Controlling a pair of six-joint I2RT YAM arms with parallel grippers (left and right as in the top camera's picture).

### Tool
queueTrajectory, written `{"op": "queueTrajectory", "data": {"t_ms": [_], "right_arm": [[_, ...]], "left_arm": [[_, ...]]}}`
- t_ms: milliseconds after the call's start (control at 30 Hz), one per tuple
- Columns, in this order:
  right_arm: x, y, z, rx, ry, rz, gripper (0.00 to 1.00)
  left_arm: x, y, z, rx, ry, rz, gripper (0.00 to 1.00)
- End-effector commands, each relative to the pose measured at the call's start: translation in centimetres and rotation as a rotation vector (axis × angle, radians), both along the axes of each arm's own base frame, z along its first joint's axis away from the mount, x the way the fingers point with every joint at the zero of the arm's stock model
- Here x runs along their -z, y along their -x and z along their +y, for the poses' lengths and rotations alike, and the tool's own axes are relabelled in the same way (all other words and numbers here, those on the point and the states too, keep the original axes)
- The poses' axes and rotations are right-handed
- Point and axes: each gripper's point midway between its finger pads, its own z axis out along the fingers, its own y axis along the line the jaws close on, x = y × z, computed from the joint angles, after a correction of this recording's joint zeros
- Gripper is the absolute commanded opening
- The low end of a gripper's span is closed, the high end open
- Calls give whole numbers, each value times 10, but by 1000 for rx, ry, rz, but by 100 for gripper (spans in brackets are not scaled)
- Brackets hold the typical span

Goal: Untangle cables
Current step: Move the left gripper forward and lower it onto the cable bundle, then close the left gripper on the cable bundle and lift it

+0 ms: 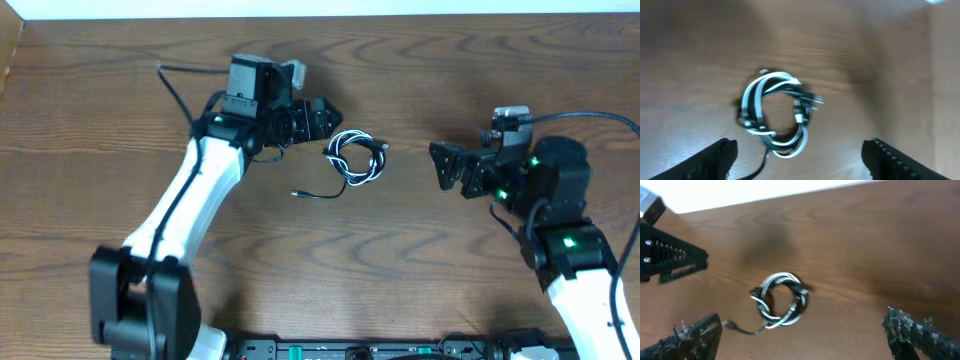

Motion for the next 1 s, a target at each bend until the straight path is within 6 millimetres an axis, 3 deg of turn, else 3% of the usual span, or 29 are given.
{"op": "queueTrajectory", "data": {"t_ms": [0, 267, 400, 533, 833, 967], "right_arm": [[8, -11, -7, 62, 3, 40, 99], [40, -18, -4, 52, 10, 134, 99], [43, -18, -3, 50, 11, 146, 99], [43, -17, -3, 50, 11, 146, 99], [47, -13, -1, 43, 15, 168, 97], [52, -9, -1, 42, 19, 195, 97]], "left_arm": [[24, -8, 9, -192, 9, 148, 81], [72, -6, 10, -360, 46, 372, 79], [91, -3, 6, -454, 85, 494, 65], [109, 5, -6, -496, 111, 596, 63], [125, 11, -32, -478, 139, 653, 60], [127, 8, -32, -495, 120, 627, 50]]}}
